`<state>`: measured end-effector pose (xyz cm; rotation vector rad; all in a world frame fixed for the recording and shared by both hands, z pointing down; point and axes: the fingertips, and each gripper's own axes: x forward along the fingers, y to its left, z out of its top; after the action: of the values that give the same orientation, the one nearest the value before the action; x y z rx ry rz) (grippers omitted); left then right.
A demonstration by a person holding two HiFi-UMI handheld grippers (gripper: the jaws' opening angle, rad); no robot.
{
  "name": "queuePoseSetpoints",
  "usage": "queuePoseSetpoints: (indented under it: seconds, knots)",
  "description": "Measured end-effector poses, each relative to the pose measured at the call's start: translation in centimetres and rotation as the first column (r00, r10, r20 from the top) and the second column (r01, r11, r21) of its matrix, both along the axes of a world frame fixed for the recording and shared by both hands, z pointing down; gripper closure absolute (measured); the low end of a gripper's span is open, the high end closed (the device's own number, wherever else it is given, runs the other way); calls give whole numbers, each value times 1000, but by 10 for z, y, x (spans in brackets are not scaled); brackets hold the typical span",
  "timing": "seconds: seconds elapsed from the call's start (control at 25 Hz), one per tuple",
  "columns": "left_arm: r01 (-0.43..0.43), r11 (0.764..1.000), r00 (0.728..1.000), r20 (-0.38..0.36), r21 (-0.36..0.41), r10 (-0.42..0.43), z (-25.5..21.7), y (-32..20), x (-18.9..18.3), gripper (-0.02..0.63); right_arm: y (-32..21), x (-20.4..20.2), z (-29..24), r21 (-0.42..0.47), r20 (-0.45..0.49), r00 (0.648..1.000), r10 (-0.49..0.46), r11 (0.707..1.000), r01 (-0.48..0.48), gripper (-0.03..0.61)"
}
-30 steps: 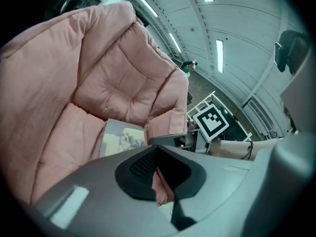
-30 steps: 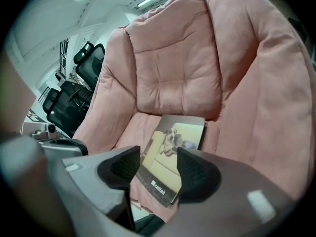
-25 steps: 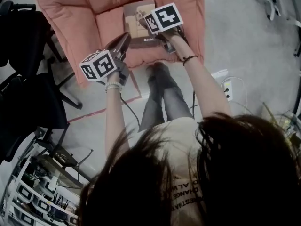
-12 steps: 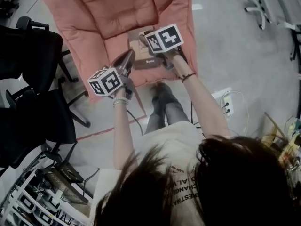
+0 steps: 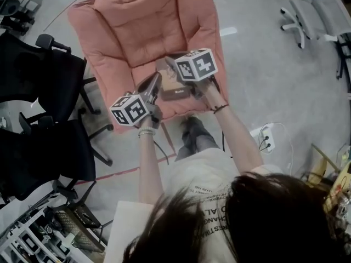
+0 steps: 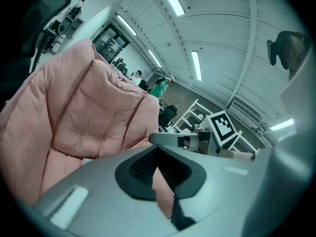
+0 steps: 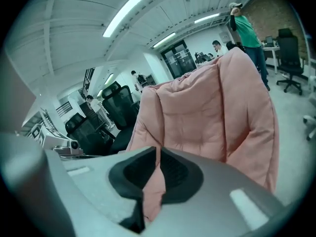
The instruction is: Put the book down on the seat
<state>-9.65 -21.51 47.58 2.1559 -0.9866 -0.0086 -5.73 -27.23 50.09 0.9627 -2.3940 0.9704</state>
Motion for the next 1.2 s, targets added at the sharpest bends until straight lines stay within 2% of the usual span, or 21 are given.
queuePoseSetpoints:
  seconds: [0.6, 1.2]
  knots:
    - [36, 989, 999, -15, 145, -35, -73, 2, -4, 626, 13, -2, -85, 151, 144, 989, 12, 988, -34, 575]
    - [5, 960, 999, 29, 281, -14, -128, 12, -9, 626, 47, -10, -150, 286, 245, 967, -65, 958, -8, 575]
